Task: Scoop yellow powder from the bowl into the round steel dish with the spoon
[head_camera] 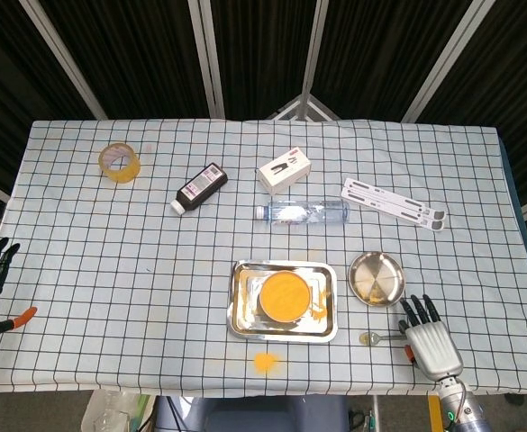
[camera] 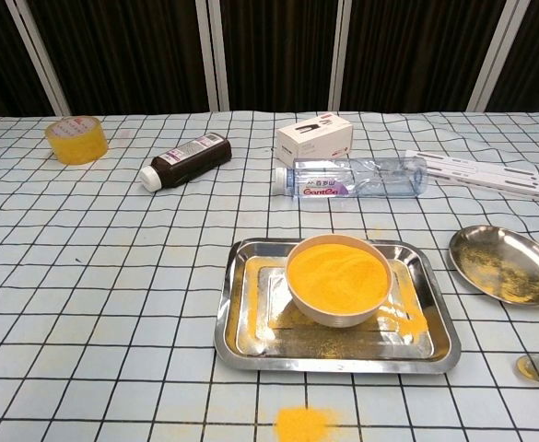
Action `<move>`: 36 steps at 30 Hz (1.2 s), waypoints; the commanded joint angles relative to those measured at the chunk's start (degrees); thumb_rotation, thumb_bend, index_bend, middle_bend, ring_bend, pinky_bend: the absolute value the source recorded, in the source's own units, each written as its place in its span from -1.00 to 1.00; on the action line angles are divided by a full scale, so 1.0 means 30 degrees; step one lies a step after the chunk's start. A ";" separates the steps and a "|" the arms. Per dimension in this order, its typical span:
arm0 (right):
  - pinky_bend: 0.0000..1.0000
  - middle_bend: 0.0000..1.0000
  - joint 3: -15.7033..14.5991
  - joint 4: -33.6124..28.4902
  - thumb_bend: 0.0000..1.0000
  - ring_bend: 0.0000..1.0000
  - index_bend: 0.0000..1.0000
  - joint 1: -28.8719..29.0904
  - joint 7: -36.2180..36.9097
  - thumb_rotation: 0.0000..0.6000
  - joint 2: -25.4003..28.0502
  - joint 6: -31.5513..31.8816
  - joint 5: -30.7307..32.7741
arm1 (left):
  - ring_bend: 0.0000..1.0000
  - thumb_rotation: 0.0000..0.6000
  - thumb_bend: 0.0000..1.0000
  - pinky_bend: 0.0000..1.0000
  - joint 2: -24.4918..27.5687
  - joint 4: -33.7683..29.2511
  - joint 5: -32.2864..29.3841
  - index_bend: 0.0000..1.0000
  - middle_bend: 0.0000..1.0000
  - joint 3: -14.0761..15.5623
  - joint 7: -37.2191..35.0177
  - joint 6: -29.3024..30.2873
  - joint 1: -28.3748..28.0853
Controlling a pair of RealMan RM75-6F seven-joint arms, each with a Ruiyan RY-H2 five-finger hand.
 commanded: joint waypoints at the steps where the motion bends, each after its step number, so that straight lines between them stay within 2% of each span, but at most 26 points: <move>1: -1.00 -0.72 0.0098 0.0303 -0.18 -1.00 -0.06 0.0080 0.0146 1.00 -0.0224 -0.0067 0.0078 | -1.00 1.00 -1.00 -1.00 0.0004 -0.0006 0.0001 -1.00 -1.00 0.0004 -0.0002 -0.0007 -0.0002; 12: -1.00 -0.72 0.0218 0.1293 -0.17 -1.00 0.00 0.0261 0.0302 1.00 -0.0936 -0.0486 0.0495 | -1.00 1.00 -1.00 -1.00 0.0003 -0.0014 -0.0079 -1.00 -1.00 -0.0011 0.0017 -0.0063 -0.0012; 36: -1.00 -0.65 0.0120 0.1816 -0.09 -1.00 0.12 0.0322 0.0026 1.00 -0.1272 -0.0707 0.0913 | -1.00 1.00 -1.00 -1.00 0.0065 -0.0117 -0.0318 -1.00 -1.00 -0.0057 0.0001 -0.0240 -0.0046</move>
